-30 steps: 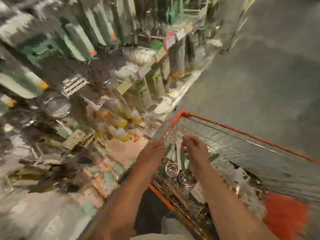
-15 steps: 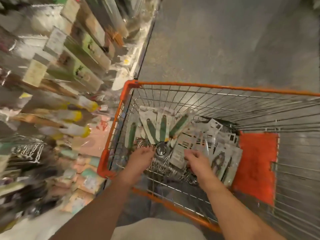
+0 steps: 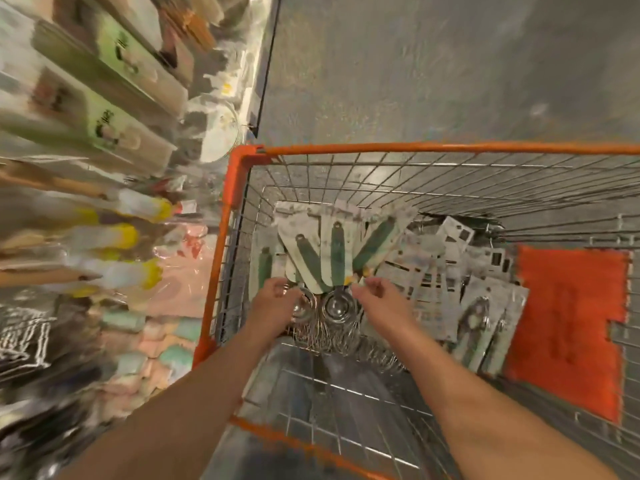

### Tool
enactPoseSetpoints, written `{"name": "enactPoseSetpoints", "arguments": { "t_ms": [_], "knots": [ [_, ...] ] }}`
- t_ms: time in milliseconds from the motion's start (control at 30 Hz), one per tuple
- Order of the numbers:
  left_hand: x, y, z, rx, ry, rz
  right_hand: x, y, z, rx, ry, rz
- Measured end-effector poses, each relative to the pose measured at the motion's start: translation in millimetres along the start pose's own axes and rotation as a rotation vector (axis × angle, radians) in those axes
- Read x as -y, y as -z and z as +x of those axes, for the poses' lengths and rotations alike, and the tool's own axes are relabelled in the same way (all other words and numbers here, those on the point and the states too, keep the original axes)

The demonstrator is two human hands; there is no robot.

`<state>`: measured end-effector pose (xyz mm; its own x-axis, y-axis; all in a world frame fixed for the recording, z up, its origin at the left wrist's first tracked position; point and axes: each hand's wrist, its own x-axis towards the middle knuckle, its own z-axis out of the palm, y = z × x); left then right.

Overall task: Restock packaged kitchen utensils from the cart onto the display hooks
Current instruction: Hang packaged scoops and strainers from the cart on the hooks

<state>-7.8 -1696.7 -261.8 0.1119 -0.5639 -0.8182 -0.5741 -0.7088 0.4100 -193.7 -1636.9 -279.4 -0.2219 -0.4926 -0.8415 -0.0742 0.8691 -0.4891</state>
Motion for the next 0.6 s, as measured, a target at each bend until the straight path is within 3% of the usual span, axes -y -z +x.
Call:
{"name": "enactPoseSetpoints", "arguments": {
  "t_ms": [200,367,600],
  "knots": [
    [-5,-13,34,0.032,0.076,-0.055,16,-29,33,0.002,0.031,-0.061],
    [-2,-28,56,0.015,0.108,-0.175,15,-48,55,-0.098,0.013,-0.068],
    [4,-34,60,-0.055,0.14,-0.296,13,-57,63,-0.034,-0.071,-0.007]
  ]
}}
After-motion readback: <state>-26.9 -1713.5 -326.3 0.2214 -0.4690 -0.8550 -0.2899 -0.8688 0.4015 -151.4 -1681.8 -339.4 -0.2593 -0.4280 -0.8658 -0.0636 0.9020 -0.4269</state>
